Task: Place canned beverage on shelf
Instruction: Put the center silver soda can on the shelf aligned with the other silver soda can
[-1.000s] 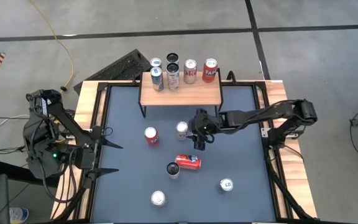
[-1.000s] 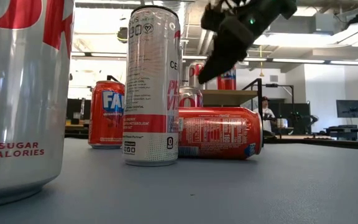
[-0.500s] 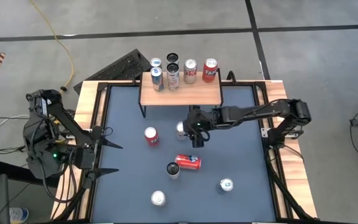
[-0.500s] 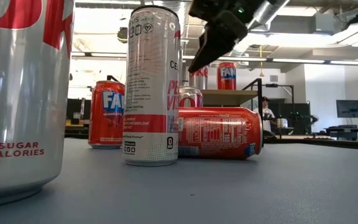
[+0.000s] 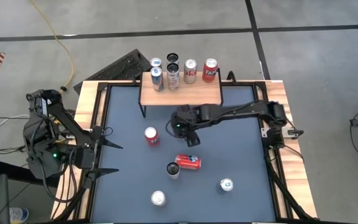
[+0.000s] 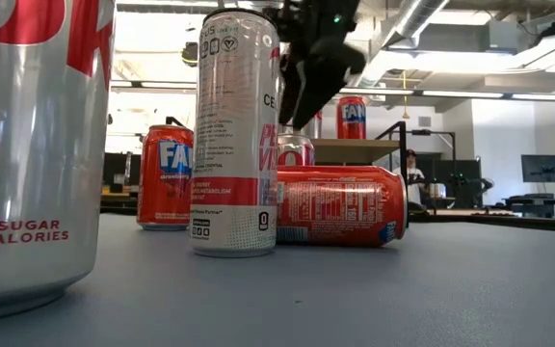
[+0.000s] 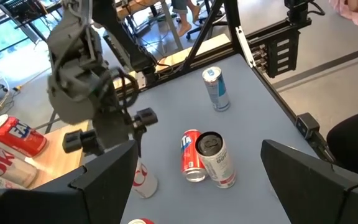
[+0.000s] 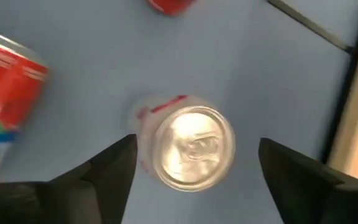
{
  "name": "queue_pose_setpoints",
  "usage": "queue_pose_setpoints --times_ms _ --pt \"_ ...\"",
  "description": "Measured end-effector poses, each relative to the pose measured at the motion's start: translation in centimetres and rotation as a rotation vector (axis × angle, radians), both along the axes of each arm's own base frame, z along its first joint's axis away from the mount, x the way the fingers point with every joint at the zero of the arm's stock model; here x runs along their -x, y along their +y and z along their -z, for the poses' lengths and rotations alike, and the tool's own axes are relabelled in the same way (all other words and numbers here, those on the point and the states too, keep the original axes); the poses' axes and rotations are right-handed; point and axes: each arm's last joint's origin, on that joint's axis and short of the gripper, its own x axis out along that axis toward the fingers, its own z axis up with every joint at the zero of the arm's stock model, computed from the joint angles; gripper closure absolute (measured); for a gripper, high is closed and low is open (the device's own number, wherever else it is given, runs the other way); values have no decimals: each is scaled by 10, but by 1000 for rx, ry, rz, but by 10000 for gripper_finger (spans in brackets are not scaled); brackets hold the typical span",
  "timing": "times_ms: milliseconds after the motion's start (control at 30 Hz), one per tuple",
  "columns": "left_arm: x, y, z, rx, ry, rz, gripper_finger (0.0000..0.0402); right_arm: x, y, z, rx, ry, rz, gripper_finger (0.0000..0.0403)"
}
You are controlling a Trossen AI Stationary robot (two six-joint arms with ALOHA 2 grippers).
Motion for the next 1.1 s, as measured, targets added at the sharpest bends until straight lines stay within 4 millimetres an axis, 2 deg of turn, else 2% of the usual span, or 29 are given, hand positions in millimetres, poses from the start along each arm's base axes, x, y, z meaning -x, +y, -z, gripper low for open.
queue_pose_setpoints --times_ms 133,267,400,700,833,1100 --pt "0 1 1 3 10 -6 72 -7 4 -1 121 36 0 56" --pt "1 1 3 5 21 -12 72 -8 7 -3 98 31 -18 36" --pt "1 2 3 0 27 -14 72 -4 3 -1 19 66 -23 35" --pt "1 2 3 10 27 -18 72 -7 -21 -3 -45 20 25 41" --pt "1 2 3 13 27 -20 72 -7 -21 0 -100 36 5 41" --pt "1 2 4 11 28 -21 72 -15 -23 16 -89 67 -21 42"
